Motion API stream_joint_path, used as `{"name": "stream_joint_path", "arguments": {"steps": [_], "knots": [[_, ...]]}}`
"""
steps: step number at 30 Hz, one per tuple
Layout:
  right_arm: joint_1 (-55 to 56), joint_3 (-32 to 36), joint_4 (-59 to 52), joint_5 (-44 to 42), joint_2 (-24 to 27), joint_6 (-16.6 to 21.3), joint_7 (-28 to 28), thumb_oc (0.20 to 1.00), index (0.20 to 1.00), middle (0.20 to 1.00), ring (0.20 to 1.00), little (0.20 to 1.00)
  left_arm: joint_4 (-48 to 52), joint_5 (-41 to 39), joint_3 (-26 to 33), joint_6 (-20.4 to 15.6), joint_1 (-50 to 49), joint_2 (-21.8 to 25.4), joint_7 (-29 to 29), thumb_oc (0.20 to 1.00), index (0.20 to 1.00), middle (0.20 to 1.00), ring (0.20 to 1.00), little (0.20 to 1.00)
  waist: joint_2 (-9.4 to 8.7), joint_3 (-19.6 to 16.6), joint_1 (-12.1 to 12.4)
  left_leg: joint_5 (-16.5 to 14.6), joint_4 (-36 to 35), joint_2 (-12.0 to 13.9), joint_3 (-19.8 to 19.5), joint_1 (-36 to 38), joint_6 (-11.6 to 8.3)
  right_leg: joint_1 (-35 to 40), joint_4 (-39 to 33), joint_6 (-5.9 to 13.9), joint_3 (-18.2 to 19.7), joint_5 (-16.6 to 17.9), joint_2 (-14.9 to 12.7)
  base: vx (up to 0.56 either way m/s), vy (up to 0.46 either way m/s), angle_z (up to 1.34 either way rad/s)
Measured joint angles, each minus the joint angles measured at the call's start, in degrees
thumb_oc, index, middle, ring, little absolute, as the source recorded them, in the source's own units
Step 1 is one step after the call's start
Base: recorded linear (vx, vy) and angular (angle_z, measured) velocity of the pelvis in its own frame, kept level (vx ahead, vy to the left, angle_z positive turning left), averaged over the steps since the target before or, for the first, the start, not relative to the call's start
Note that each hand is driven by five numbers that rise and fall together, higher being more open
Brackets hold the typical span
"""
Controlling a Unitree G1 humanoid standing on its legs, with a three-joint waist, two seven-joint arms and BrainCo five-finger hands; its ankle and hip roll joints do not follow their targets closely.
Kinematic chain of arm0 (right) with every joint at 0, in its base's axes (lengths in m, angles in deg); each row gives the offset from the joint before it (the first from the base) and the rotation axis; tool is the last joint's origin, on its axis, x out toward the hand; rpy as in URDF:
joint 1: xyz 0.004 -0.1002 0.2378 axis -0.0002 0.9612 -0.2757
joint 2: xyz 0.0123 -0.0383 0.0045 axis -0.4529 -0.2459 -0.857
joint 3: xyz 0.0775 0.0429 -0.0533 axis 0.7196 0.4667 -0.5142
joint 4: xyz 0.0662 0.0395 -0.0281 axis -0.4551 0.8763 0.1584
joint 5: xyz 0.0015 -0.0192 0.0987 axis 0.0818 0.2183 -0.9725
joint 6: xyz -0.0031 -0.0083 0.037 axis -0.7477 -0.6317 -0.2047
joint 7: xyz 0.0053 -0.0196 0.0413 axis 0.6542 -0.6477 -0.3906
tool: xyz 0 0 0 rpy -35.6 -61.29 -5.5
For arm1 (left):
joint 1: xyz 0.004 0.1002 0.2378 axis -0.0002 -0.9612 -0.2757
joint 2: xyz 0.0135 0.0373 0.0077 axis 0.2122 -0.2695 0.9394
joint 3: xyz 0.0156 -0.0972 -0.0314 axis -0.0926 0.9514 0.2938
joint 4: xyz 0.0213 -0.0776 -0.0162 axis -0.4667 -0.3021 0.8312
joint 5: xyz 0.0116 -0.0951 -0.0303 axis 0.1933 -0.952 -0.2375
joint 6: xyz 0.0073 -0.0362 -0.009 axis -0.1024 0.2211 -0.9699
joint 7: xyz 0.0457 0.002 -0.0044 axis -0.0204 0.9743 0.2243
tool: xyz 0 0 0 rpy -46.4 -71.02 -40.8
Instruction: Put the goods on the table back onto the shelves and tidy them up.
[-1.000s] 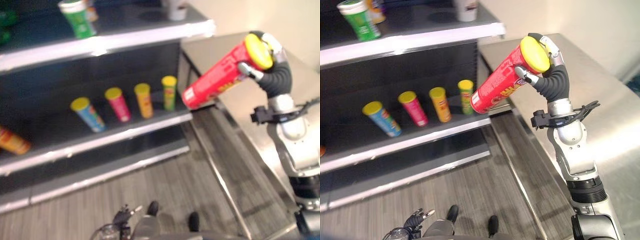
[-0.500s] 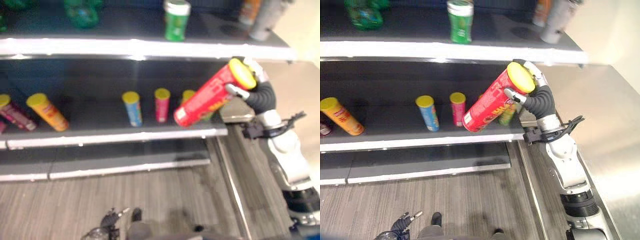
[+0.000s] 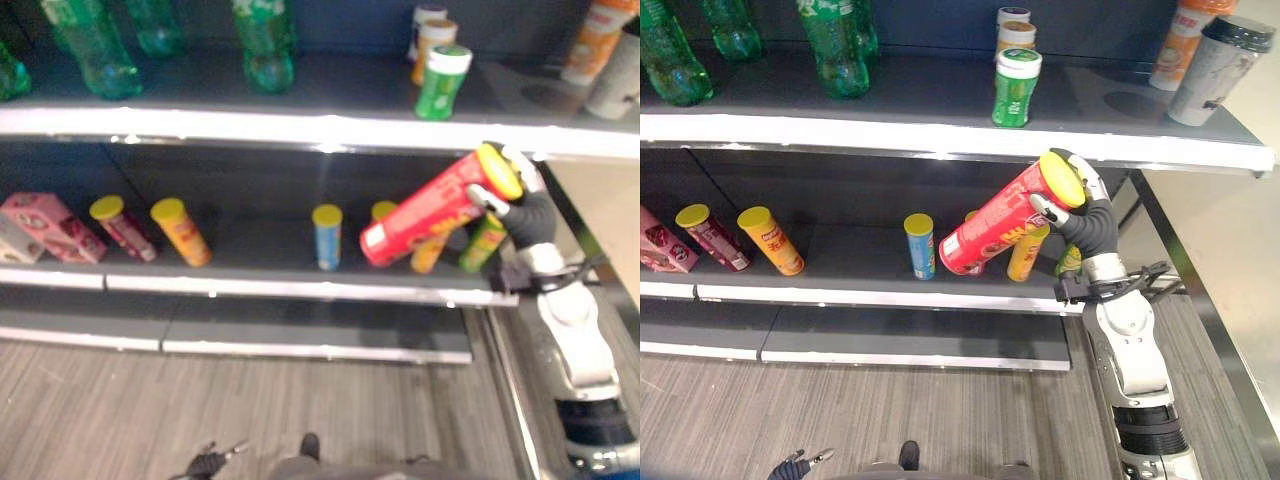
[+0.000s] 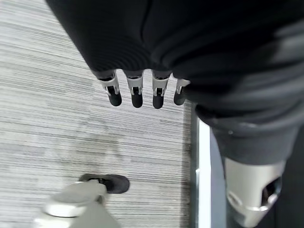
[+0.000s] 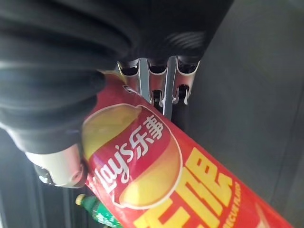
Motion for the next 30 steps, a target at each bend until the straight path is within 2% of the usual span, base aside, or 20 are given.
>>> {"name": "stream_joint_path", "arguments": {"steps": [1, 2, 3, 5, 10, 11, 12, 15, 18, 19, 20, 21, 22, 23, 24, 25, 26, 27, 28, 30], "knots": [[0.1, 0.1, 0.0, 0.1, 0.6, 0.4, 0.0, 0.2, 0.2, 0.2, 0.2, 0.2, 0.5, 0.0, -0.4, 0.1, 0.0, -0.7, 0.0, 1.0, 1.0, 1.0, 1.0, 1.0, -1.04, -0.1, -0.7, 0.0, 0.0, -1.1, -1.3, 0.0, 0.0, 0.5, -1.4, 0.68, 2.2, 1.2, 1.8, -0.03, 0.091, 0.71], [0.1, 0.1, 0.3, 0.3, 0.8, 0.4, 0.0, 0.2, 0.2, 0.2, 0.2, 0.2, 1.4, 0.0, -0.5, 0.1, -0.4, -1.4, 0.0, 1.0, 1.0, 1.0, 1.0, 1.0, -0.68, -0.2, -1.0, 0.0, 0.0, -1.3, -1.2, -0.1, 0.05, 0.6, -1.5, 1.24, 2.3, 1.1, 2.1, -0.03, 0.07, 0.32], [-0.3, 0.1, 0.8, 0.8, 1.4, 0.4, 0.1, 0.2, 0.2, 0.2, 0.2, 0.2, 2.6, 0.0, -1.1, 0.2, -0.4, -2.0, -0.3, 1.0, 1.0, 1.0, 1.0, 1.0, -0.65, 0.0, -0.1, 0.3, 0.0, -1.1, -0.5, -0.3, -0.37, 0.6, -2.2, 1.29, 2.4, 1.9, 2.4, -0.01, 0.045, 0.06], [-0.1, -0.5, 1.0, 2.4, 4.4, 0.3, 0.0, 0.2, 0.2, 0.2, 0.2, 0.2, 5.0, -0.1, -2.6, 0.6, -0.7, -2.9, -0.3, 1.0, 1.0, 1.0, 1.0, 1.0, -0.28, 0.7, -0.2, 0.6, 0.0, -0.8, -1.0, -1.3, -0.91, 0.9, -3.7, 1.19, 2.2, 2.6, 2.7, 0.0, 0.035, 0.1], [-0.2, -4.0, 1.1, 2.9, 7.5, 0.4, -0.9, 0.2, 0.2, 0.2, 0.2, 0.2, 10.5, -0.2, -2.3, 1.0, -1.0, -5.1, -0.6, 1.0, 1.0, 1.0, 1.0, 1.0, -0.69, 1.3, 0.0, 0.8, 0.4, -0.5, -1.2, -1.1, -1.82, 1.8, -4.6, 0.91, 1.5, 2.8, 3.0, -0.05, -0.016, 0.06], [-0.1, -4.6, 1.6, 2.9, 7.4, 0.7, -1.3, 0.2, 0.2, 0.2, 0.2, 0.2, 12.0, -0.3, -0.1, 1.1, -0.5, -5.4, -0.8, 1.0, 1.0, 1.0, 1.0, 1.0, -1.77, 2.2, -0.2, 0.0, 4.1, -1.1, -1.4, -3.0, -3.02, 1.9, -4.6, 0.28, 1.1, 3.2, 2.5, -0.05, 0.057, 0.23], [-0.3, -5.5, 2.2, 3.1, 7.8, 0.6, -2.0, 0.2, 0.2, 0.2, 0.2, 0.2, 11.9, -0.9, 0.3, 0.9, 0.3, -5.3, -0.7, 1.0, 1.0, 1.0, 1.0, 1.0, -2.36, 2.9, -0.1, -0.1, 5.7, -1.0, -0.7, -3.9, -3.15, 2.0, -4.6, 0.04, 1.0, 3.3, 2.3, -0.01, 0.084, 0.3], [-0.5, -9.6, 2.5, 4.5, 9.3, 0.4, -5.0, 0.2, 0.2, 0.2, 0.2, 0.2, 10.5, -2.0, 2.2, 1.2, 1.6, -4.8, -0.9, 1.0, 1.0, 1.0, 1.0, 1.0, -2.47, 3.9, 1.8, -2.8, 6.1, 0.6, 1.4, -5.1, -1.69, 0.8, -4.6, -1.48, 1.7, 3.0, 3.2, 0.02, 0.167, -0.08], [-0.4, -11.5, 2.6, 4.5, 8.7, 0.4, -6.7, 0.2, 0.2, 0.2, 0.2, 0.2, 8.8, -1.9, 2.4, 1.6, 1.8, -3.5, -0.8, 1.0, 1.0, 1.0, 1.0, 1.0, -3.18, 4.5, 3.0, -2.9, 6.6, 1.2, 2.6, -6.6, -1.71, -0.8, -4.6, -2.44, 2.9, 3.9, 3.2, 0.09, 0.408, -0.21], [-0.5, -11.4, 3.2, 4.5, 7.3, 0.3, -6.7, 0.2, 0.2, 0.2, 0.2, 0.2, 7.7, -2.0, 2.7, 1.7, 2.4, -2.6, -0.8, 1.0, 1.0, 1.0, 1.0, 1.0, -4.56, 5.6, 3.1, -5.1, 12.2, 2.2, 2.3, -9.7, 0.48, -0.9, -4.6, -3.08, 3.2, 3.7, 1.9, 0.2, 0.605, 0.1], [-0.6, -11.4, 3.4, 4.5, 6.4, 0.2, -6.8, 0.2, 0.2, 0.2, 0.2, 0.2, 7.7, -1.9, 2.5, 1.7, 2.5, -2.1, -0.7, 1.0, 1.0, 1.0, 1.0, 1.0, -5.22, 6.0, 3.2, -5.6, 14.4, 3.6, 2.3, -11.0, 0.12, -1.1, -4.6, -3.08, 3.1, 3.7, 1.5, 0.25, 0.818, 0.22], [-0.5, -11.2, 3.4, 4.5, 5.2, 0.1, -6.8, 0.2, 0.2, 0.2, 0.2, 0.2, 6.7, -1.9, 2.3, 1.8, 2.8, -1.9, -0.8, 1.0, 1.0, 1.0, 1.0, 1.0, -5.22, 6.1, 2.5, -5.9, 15.3, 6.9, 2.6, -12.6, -0.81, -1.1, -4.6, -3.0, 2.3, 3.3, 1.0, 0.23, 0.655, 0.08], [-0.8, -10.9, 3.5, 4.5, 4.9, -0.1, -7.0, 0.2, 0.2, 0.2, 0.2, 0.2, 6.8, -1.9, 2.2, 1.8, 2.3, -2.3, -0.9, 1.0, 1.0, 1.0, 1.0, 1.0, -4.14, 6.1, 2.7, -6.1, 14.0, 10.1, 2.3, -12.6, -1.62, -0.6, -4.6, -2.69, 2.5, 3.1, 1.1, 0.13, 0.442, 0.1], [-0.8, -10.6, 3.6, 4.5, 5.0, -0.1, -7.0, 0.2, 0.2, 0.2, 0.2, 0.2, 6.7, -1.9, 1.6, 1.8, 2.9, -2.8, -0.9, 1.0, 1.0, 1.0, 1.0, 1.0, -2.25, 5.8, 2.6, -5.3, 11.8, 12.1, 2.5, -11.6, -2.84, 0.0, -4.6, -0.59, 2.5, 3.1, 1.0, 0.19, 0.657, -0.01], [-1.1, -10.7, 4.2, 4.5, 4.9, -0.2, -7.0, 0.2, 0.2, 0.2, 0.2, 0.2, 6.0, -1.8, 1.3, 1.8, 2.7, -3.5, -1.0, 1.0, 1.0, 1.0, 1.0, 1.0, 0.03, 5.3, 2.3, -4.7, 8.4, 12.5, 2.3, -10.6, -3.56, 0.5, -4.6, -0.72, 1.8, 2.3, 0.6, 0.15, 0.613, 0.04], [-1.1, -10.9, 4.2, 4.5, 5.4, -0.3, -7.0, 0.2, 0.2, 0.2, 0.2, 0.2, 6.1, -1.8, 1.1, 1.7, 2.9, -3.9, -1.0, 1.0, 1.0, 1.0, 1.0, 1.0, 1.49, 4.6, 2.1, -4.5, 6.7, 12.3, 2.4, -9.7, -3.8, 0.4, -4.5, -0.37, 1.8, 2.5, 0.4, 0.16, 0.767, -0.24], [-1.9, -11.5, 5.1, 5.0, 4.4, -0.8, -7.3, 0.2, 0.2, 0.2, 0.2, 0.2, 4.7, -1.6, 0.1, 1.6, 4.0, -3.1, -1.2, 1.0, 1.0, 1.0, 1.0, 1.0, 1.39, 4.5, 3.1, -2.0, 4.9, 10.0, 3.2, -7.8, -6.54, 0.4, -4.5, -0.38, 3.1, 2.1, -2.6, 0.04, 0.344, -0.44], [-2.2, -12.7, 5.3, 5.2, 4.1, -1.3, -7.6, 0.2, 0.2, 0.2, 0.2, 0.2, 4.7, -1.6, 0.4, 1.6, 4.2, -2.6, -1.1, 1.0, 1.0, 1.0, 1.0, 1.0, 1.34, 4.5, 3.1, -0.8, 3.5, 8.1, 5.0, -6.0, -6.63, 0.6, -4.2, -2.44, 3.1, 2.7, -4.4, 0.05, 0.409, -0.59], [-2.3, -14.4, 5.3, 5.2, 3.7, -1.8, -8.1, 0.2, 0.2, 0.2, 0.2, 0.2, 4.9, -1.6, 0.3, 1.5, 3.9, -1.8, -0.7, 1.0, 1.0, 1.0, 1.0, 1.0, 1.51, 4.5, 3.1, -0.5, 2.4, 6.3, 6.6, -4.4, -5.75, 0.3, -2.8, -4.01, 2.3, 4.2, -6.3, 0.04, 0.254, -0.38], [-2.3, -17.0, 4.8, 5.2, 3.4, -2.3, -8.6, 0.2, 0.2, 0.2, 0.2, 0.2, 5.0, -1.7, 0.7, 1.5, 3.6, 0.1, -0.5, 1.0, 1.0, 1.0, 1.0, 1.0, 1.3, 4.4, 3.0, 0.1, 0.5, 3.6, 8.8, -1.2, -3.95, 0.5, -0.9, -5.86, 0.6, 6.3, -8.0, 0.04, 0.345, -0.34]]}}
